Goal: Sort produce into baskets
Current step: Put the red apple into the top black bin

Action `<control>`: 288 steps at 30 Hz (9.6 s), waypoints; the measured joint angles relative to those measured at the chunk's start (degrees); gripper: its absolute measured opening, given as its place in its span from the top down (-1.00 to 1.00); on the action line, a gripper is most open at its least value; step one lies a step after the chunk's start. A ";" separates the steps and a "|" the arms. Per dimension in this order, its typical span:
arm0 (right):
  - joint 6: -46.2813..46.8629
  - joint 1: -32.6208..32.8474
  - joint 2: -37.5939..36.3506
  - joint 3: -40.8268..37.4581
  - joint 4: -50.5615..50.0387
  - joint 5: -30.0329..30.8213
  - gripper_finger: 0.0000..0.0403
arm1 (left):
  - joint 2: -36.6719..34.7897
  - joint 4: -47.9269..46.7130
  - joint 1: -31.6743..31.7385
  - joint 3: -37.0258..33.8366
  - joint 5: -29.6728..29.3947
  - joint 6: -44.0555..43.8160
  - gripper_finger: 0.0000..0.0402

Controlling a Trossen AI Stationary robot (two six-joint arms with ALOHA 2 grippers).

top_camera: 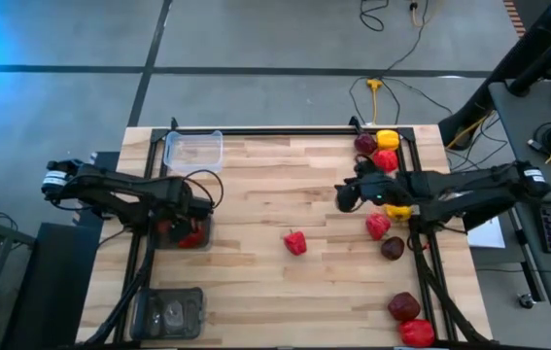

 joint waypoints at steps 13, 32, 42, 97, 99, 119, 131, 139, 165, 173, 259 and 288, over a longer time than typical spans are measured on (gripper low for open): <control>3.87 -19.14 16.35 19.14 -25.15 -2.06 -0.77 | -14.27 14.06 -5.72 8.40 -8.51 5.33 -0.60; -46.36 -48.31 44.92 34.52 -30.39 -9.48 -0.85 | -18.44 47.16 -11.15 8.18 -14.95 12.70 -0.58; -51.68 -52.32 53.44 35.05 -29.95 -11.18 -0.85 | -17.12 50.12 -11.08 8.34 -25.49 8.46 -0.58; -31.62 9.45 73.50 42.46 47.41 3.39 -0.67 | -22.12 66.90 -10.69 -17.39 -16.59 18.37 -0.79; -31.83 9.19 73.54 42.46 46.98 3.65 -0.67 | -21.73 67.21 -7.75 -18.24 -16.31 20.94 -0.79; -24.45 9.15 72.87 44.79 37.23 2.00 -0.85 | -5.91 90.73 -1.45 -21.72 -6.15 36.10 -0.79; -20.45 10.53 72.78 47.00 31.14 -0.38 -0.85 | 3.64 100.31 -1.55 -21.91 -5.89 38.67 -0.79; -21.69 10.58 72.75 47.50 28.07 -2.90 -0.85 | 6.71 102.57 -1.49 -21.90 -3.76 38.92 -0.79; -27.45 14.36 65.47 75.68 -18.84 -2.95 -0.85 | -18.56 48.01 -8.37 -7.36 -13.74 24.18 -0.39; -28.14 14.19 65.17 78.91 -18.91 1.72 -0.85 | -27.48 37.51 -11.98 -8.49 -23.72 9.09 -0.41; 68.21 26.25 25.45 -0.19 -31.18 -33.70 -0.34 | -26.19 30.56 -29.18 -9.34 -8.82 -17.66 -0.78; 31.77 1.20 44.08 33.80 -15.27 -36.98 -0.30 | -20.84 50.52 -31.56 -2.28 -20.23 19.50 -0.78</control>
